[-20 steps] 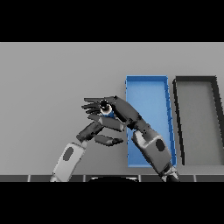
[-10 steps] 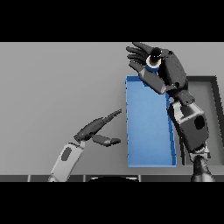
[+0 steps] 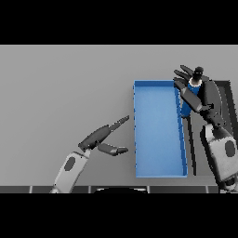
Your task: Pick up the blue pipe and place it into the blue bin.
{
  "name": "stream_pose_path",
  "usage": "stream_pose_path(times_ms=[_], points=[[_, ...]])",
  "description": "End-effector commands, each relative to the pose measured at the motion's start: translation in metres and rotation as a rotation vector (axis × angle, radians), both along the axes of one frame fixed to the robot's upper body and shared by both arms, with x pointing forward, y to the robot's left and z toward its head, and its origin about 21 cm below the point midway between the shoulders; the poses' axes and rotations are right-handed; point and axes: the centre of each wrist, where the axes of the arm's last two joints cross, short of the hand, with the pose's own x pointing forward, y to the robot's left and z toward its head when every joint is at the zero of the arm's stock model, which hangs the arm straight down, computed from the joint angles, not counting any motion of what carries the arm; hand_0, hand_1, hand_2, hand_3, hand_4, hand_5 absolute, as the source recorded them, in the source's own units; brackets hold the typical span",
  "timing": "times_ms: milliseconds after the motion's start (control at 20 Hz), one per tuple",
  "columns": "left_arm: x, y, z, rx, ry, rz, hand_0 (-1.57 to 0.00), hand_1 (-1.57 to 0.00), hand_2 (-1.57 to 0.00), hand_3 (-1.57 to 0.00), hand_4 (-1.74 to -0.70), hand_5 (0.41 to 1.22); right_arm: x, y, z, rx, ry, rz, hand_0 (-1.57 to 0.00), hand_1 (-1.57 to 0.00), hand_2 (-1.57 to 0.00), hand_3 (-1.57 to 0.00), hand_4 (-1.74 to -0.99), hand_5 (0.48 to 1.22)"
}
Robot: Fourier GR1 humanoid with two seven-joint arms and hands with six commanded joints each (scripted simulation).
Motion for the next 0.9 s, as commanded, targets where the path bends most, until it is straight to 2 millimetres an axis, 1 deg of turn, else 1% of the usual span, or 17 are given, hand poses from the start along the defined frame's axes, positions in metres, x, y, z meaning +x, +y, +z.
stream_pose_path(times_ms=[0,50,100,200,300,350,400,450,500,550,600,650,700,750,800,850], points=[[-0.001,-0.001,-0.003,0.001,0.012,0.003,0.00,0.00,0.00,0.00,-0.87,0.421,-0.006,-0.005,-0.009,0.001,0.029,-0.029,-1.57,-1.57,-1.57,-1.57,-1.741,1.221],[-0.001,-0.003,-0.003,-0.008,0.014,0.004,0.00,0.00,0.00,0.00,-0.87,0.422,-0.013,-0.008,-0.018,0.003,0.056,-0.034,-1.57,-1.57,-1.57,-1.57,-1.741,1.221],[-0.003,-0.002,-0.002,-0.018,0.014,0.005,0.00,0.00,0.00,0.00,-0.88,0.422,-0.020,-0.011,-0.031,0.010,0.095,-0.057,-1.57,-1.57,-1.57,-1.57,-1.741,1.221],[-0.007,-0.001,-0.002,-0.012,0.021,0.005,0.00,0.00,0.00,0.00,-0.88,0.425,-0.029,-0.012,-0.051,0.029,0.171,-0.109,-1.57,-1.57,-1.57,-1.57,-1.741,1.221],[-0.004,-0.003,-0.001,-0.002,0.023,0.012,0.00,0.00,0.00,0.00,-0.88,0.428,-0.039,-0.015,-0.067,0.033,0.245,-0.167,-1.57,-1.57,-1.57,-1.57,-1.741,1.221],[-0.006,0.001,0.000,-0.012,0.016,0.004,0.00,0.00,0.00,0.00,-0.88,0.427,-0.043,-0.016,-0.071,0.033,0.279,-0.191,-1.57,-1.57,-1.57,-1.57,-1.741,1.221],[-0.008,0.000,-0.001,-0.015,0.021,0.001,0.00,0.00,0.00,0.00,-0.88,0.425,-0.047,-0.015,-0.078,0.020,0.313,-0.220,-1.57,-1.57,-1.57,-1.57,-1.741,1.221],[-0.009,-0.002,-0.001,-0.011,0.028,0.002,0.00,0.00,0.00,0.00,-0.89,0.423,-0.051,-0.011,-0.086,0.017,0.355,-0.248,-1.57,-1.57,-1.57,-1.51,-1.741,1.221],[-0.008,-0.003,-0.002,-0.011,0.025,0.005,0.00,0.00,0.00,0.00,-0.89,0.422,-0.055,-0.012,-0.094,0.022,0.396,-0.275,-1.57,-1.57,-1.57,-1.52,-1.741,1.221],[-0.006,-0.004,0.001,-0.006,0.025,0.006,0.00,0.00,0.00,0.00,-0.89,0.420,-0.056,-0.006,-0.102,0.017,0.426,-0.282,-1.57,-1.57,-1.57,-1.26,-1.741,1.221],[-0.009,-0.003,0.000,-0.013,0.021,0.001,0.00,0.00,0.00,0.00,-0.89,0.420,-0.056,-0.009,-0.107,-0.015,0.465,-0.312,-1.57,-1.57,-1.57,-1.13,-1.741,1.221],[-0.007,0.002,-0.003,-0.001,0.020,0.007,0.00,0.00,0.00,0.00,-0.88,0.420,-0.058,-0.008,-0.113,-0.032,0.502,-0.333,-1.57,-1.57,-1.57,-1.02,-1.741,1.221],[-0.010,-0.001,-0.004,-0.005,0.018,0.000,0.00,0.00,0.00,0.00,-0.88,0.421,-0.057,-0.009,-0.117,-0.049,0.537,-0.352,-1.57,-1.57,-1.57,-0.91,-1.741,1.221],[-0.007,-0.002,-0.003,0.000,0.022,0.002,0.00,0.00,0.00,0.00,-0.88,0.421,-0.056,-0.006,-0.121,-0.056,0.545,-0.369,-1.57,-1.55,-1.57,-0.85,-1.741,1.221],[-0.010,-0.002,-0.003,-0.002,0.022,-0.001,0.00,0.00,0.00,0.00,-0.88,0.421,-0.057,-0.005,-0.127,-0.064,0.606,-0.375,-1.46,-1.34,-1.34,-0.79,-1.678,1.221],[-0.009,-0.002,-0.003,0.001,0.021,0.001,0.00,0.00,0.00,0.00,-0.88,0.422,-0.055,-0.006,-0.129,-0.071,0.634,-0.380,-1.17,-1.07,-1.07,-0.63,-1.592,1.221]])
